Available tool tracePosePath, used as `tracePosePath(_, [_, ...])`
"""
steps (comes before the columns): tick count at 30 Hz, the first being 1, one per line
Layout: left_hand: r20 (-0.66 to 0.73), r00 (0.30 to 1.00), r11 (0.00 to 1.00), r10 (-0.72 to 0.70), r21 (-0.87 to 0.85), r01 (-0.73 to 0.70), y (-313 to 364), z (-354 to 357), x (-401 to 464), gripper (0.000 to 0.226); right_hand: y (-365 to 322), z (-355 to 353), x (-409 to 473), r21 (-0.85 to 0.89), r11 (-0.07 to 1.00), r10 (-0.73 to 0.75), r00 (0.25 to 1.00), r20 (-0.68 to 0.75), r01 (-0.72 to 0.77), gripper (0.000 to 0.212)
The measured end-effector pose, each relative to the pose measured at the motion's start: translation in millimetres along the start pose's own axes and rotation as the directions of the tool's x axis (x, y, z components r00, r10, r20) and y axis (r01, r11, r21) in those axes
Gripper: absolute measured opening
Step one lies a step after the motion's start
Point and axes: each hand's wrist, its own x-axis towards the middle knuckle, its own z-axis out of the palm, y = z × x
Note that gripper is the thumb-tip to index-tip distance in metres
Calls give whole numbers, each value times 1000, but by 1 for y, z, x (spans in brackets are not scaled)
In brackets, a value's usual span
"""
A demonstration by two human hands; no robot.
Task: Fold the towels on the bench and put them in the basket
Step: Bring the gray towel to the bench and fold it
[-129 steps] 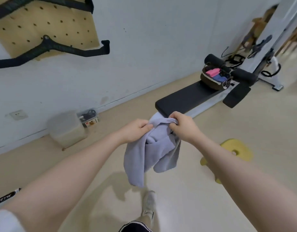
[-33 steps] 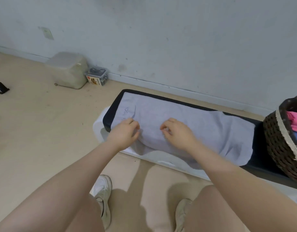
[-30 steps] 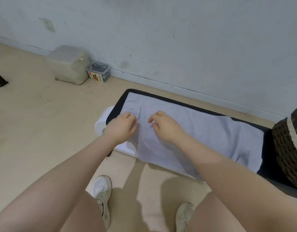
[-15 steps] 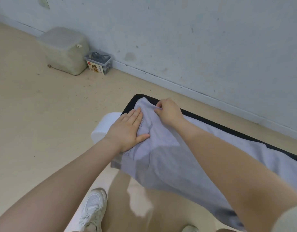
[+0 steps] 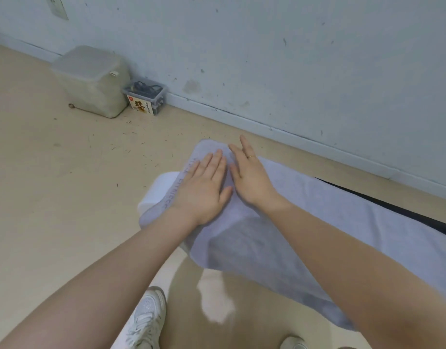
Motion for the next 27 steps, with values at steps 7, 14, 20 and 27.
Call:
tracePosePath(7, [89, 985, 989, -145, 51, 141, 59, 21, -6, 71, 82, -48, -109, -336, 898, 341, 933, 117, -286, 58])
tracePosePath(14, [192, 884, 902, 426, -15, -431, 186, 44, -30, 58, 127, -101, -234, -286, 818, 493, 864, -97, -499, 49])
tracePosePath(20, [405, 741, 825, 535, -64, -561, 280, 70, -37, 53, 161, -138, -307, -99, 712, 657, 710, -253, -695, 40])
tracePosePath(27, [420, 797, 878, 434, 1, -478, 303, 88, -32, 57, 168, -141, -329, 235, 702, 685, 728, 35, -672, 29])
